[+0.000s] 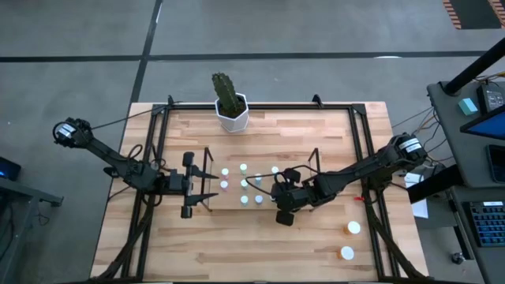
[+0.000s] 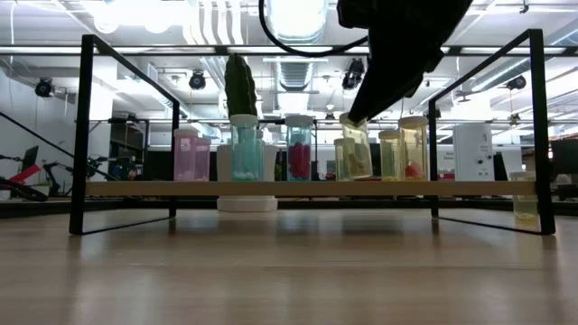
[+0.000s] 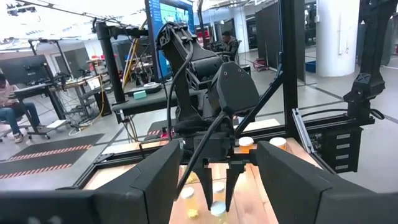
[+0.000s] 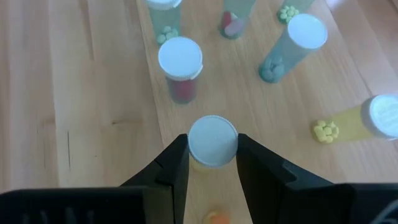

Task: Pick and place medicine bottles onto shelf by color
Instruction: Put the yellow pill bottle on the shelf aligned with the other yellow pill bottle

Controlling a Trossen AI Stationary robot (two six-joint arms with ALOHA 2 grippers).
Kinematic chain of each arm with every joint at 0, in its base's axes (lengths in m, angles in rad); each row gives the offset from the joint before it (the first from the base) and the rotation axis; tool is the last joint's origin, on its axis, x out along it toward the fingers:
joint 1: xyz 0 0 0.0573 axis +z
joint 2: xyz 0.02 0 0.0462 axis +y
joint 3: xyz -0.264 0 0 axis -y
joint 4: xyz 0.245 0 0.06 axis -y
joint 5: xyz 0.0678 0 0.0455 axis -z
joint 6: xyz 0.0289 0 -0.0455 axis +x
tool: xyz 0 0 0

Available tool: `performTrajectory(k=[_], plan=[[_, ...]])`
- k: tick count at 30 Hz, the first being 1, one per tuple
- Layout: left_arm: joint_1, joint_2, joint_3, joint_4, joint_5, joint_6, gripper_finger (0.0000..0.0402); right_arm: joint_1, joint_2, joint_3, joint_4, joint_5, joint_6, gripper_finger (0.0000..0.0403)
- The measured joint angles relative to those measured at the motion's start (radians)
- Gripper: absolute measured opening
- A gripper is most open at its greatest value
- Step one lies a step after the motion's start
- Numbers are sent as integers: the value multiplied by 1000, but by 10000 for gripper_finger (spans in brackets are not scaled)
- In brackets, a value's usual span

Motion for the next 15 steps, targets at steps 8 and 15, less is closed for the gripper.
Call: performTrajectory(k=[8,15], plan=[[0,0,1,0,0,0,197,0,1,-2,7,-36,5,109],[0,0,1,1,0,16,197,0,1,-4,7,-37,8,109]])
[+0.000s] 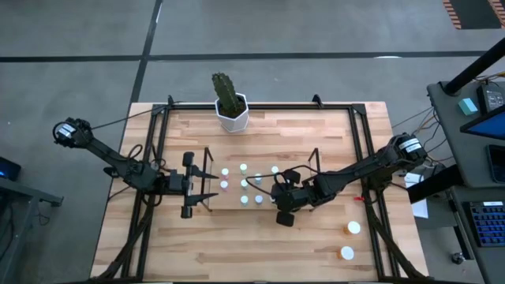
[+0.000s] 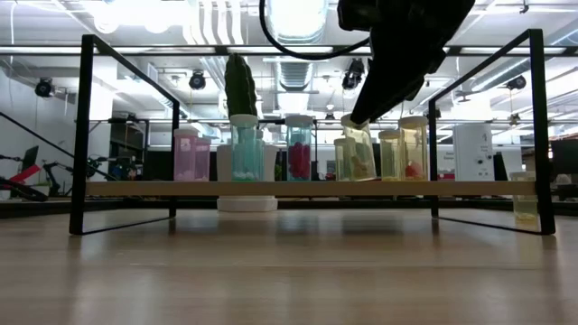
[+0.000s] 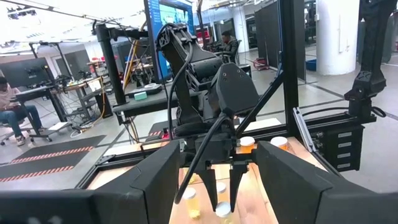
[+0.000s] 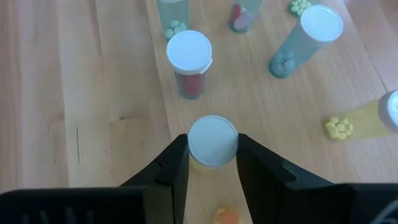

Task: Pick and place medicine bottles onto shelf by color
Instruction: Put the yellow pill bottle on the shelf aligned with the other yellow pill bottle, then put the orange pill bottle on the shelf

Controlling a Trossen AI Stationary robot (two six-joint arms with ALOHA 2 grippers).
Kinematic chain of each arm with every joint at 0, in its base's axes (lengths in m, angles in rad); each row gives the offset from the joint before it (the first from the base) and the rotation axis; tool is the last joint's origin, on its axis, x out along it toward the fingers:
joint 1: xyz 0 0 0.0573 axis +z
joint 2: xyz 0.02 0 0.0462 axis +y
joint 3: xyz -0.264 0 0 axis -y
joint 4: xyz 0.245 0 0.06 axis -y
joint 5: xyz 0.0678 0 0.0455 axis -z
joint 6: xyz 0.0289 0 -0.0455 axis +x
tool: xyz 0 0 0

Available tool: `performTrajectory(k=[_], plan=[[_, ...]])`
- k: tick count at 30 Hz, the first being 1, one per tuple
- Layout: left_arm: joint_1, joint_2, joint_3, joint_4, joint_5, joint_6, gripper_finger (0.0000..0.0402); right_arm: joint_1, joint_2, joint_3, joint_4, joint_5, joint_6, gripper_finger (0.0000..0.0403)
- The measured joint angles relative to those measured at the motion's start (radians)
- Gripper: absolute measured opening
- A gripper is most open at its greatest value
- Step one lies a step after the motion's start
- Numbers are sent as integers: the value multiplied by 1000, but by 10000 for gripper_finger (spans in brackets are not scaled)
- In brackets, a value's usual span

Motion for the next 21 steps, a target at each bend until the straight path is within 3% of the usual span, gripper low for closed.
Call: performTrajectory(k=[7,21], plan=[[0,0,0,4,0,0,197,0,0,-1,0,2,18,115],[0,1,0,3,0,0,197,0,0,4,-14,3,3,177]])
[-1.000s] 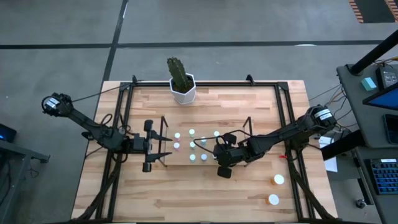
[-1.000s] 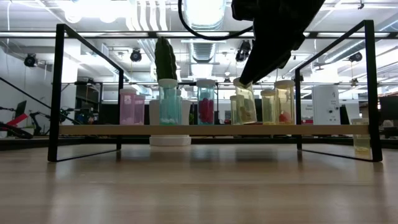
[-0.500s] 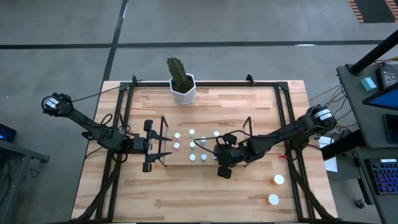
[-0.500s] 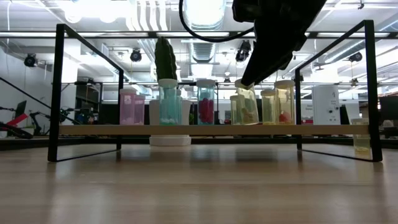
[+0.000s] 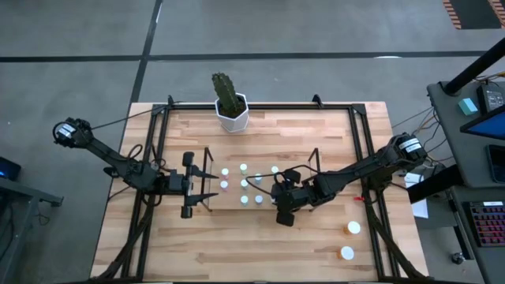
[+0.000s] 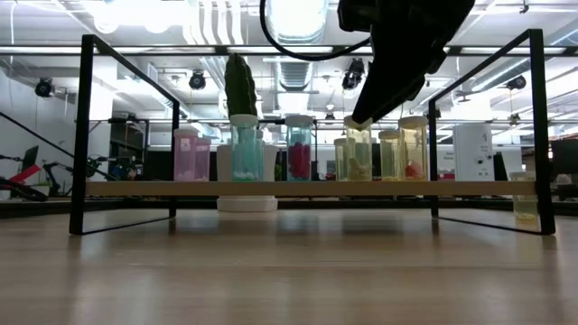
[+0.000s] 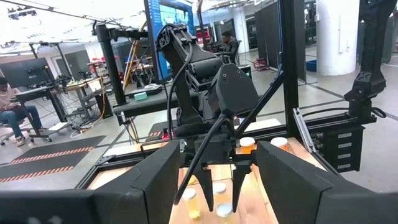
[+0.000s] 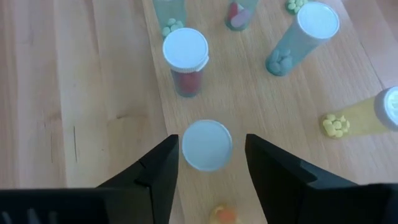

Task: Pick and place medicine bottles onto shelf by color
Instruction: Put the orange pill bottle on the shelf

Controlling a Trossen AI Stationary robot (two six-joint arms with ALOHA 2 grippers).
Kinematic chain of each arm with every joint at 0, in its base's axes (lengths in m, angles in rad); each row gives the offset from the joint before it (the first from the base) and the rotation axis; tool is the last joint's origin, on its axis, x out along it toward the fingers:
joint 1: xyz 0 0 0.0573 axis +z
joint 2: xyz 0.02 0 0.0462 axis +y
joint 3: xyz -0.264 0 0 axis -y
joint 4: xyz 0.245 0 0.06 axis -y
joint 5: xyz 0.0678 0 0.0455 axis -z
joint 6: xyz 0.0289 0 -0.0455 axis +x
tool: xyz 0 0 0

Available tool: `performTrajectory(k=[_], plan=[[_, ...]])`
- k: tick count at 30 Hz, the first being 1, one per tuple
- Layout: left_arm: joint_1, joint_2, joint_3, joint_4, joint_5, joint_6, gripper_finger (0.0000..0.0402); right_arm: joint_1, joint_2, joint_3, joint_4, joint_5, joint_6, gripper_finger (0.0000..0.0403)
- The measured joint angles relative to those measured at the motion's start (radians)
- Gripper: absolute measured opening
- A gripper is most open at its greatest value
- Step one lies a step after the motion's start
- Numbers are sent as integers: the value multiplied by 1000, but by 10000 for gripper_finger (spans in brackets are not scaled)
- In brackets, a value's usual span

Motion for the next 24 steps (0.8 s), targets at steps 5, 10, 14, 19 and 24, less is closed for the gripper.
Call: performTrajectory(k=[5,10,14,19,24], plan=[[0,0,0,-1,0,-1,197,0,0,22,-5,0,-13,180],[0,0,0,-2,0,-1,197,0,0,85,-95,1,-25,179],[0,0,0,-2,0,-1,197,8,0,168,-224,16,-34,171],[0,0,0,-4,1,-6,197,58,-5,259,-328,25,-76,147],[0,7,0,3,11,-36,197,154,-56,278,-338,94,-88,120]])
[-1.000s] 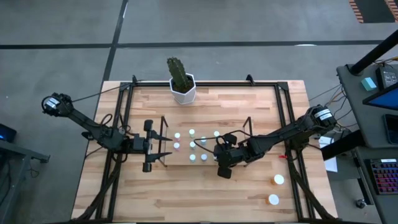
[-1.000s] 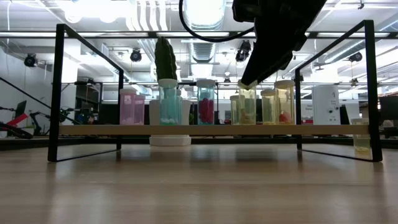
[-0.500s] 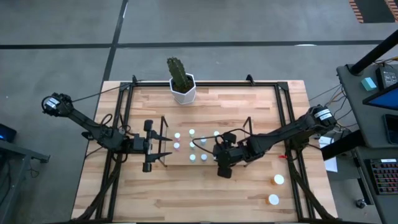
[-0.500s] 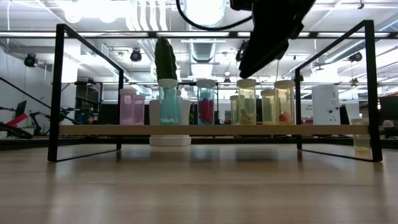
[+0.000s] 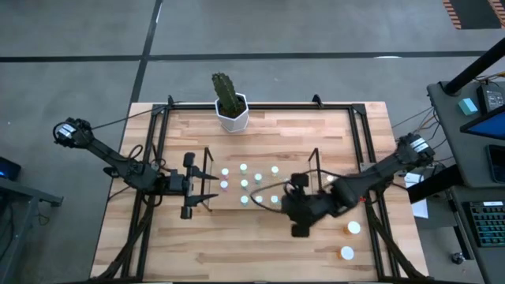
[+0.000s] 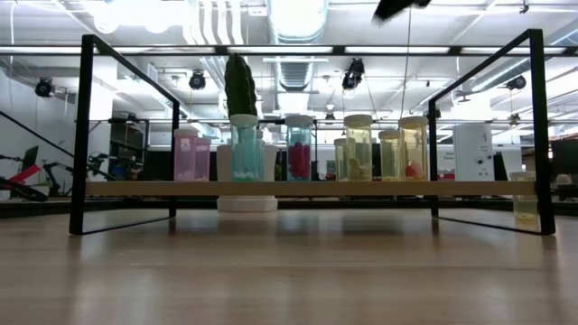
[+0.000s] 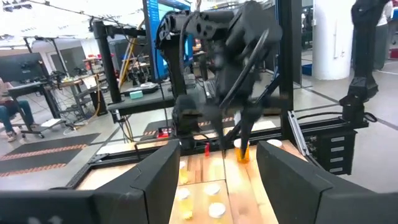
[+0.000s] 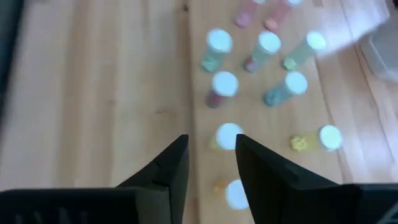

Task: Pick and place medicine bottles onto shelf by color
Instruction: Put the orange pill bottle on the shelf

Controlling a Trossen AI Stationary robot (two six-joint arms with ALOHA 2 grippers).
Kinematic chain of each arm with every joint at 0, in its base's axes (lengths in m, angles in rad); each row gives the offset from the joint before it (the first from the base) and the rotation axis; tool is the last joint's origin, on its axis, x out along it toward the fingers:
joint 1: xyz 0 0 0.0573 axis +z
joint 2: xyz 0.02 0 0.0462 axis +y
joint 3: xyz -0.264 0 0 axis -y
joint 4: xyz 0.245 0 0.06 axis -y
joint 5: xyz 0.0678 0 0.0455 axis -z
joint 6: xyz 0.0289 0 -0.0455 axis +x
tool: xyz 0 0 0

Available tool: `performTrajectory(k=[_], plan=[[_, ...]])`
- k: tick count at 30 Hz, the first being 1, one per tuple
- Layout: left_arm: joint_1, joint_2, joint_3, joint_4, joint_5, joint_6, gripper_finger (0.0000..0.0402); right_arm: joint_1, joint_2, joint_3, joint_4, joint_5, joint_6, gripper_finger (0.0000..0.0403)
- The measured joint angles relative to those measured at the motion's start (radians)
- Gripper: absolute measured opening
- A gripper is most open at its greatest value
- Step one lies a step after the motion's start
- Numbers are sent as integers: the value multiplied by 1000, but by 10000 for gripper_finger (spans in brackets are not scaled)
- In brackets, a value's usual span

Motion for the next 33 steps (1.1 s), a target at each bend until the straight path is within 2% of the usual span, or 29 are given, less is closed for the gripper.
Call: performTrajectory(k=[4,10,15,18,23,27,33], plan=[[-3,31,3,39,22,-18,197,92,-63,0,7,37,99,101],[-8,68,7,138,64,-17,197,214,-145,14,-17,29,416,73],[-8,70,21,166,64,-17,197,268,-193,29,-176,29,710,54],[-8,70,24,163,64,-17,197,273,-202,28,-330,27,830,46],[-8,68,24,162,64,-17,197,275,-240,16,-519,0,894,35],[-8,66,24,160,63,-16,197,273,-315,-28,-521,3,909,19],[-8,65,23,160,63,28,197,270,-454,-193,-523,58,1091,9]])
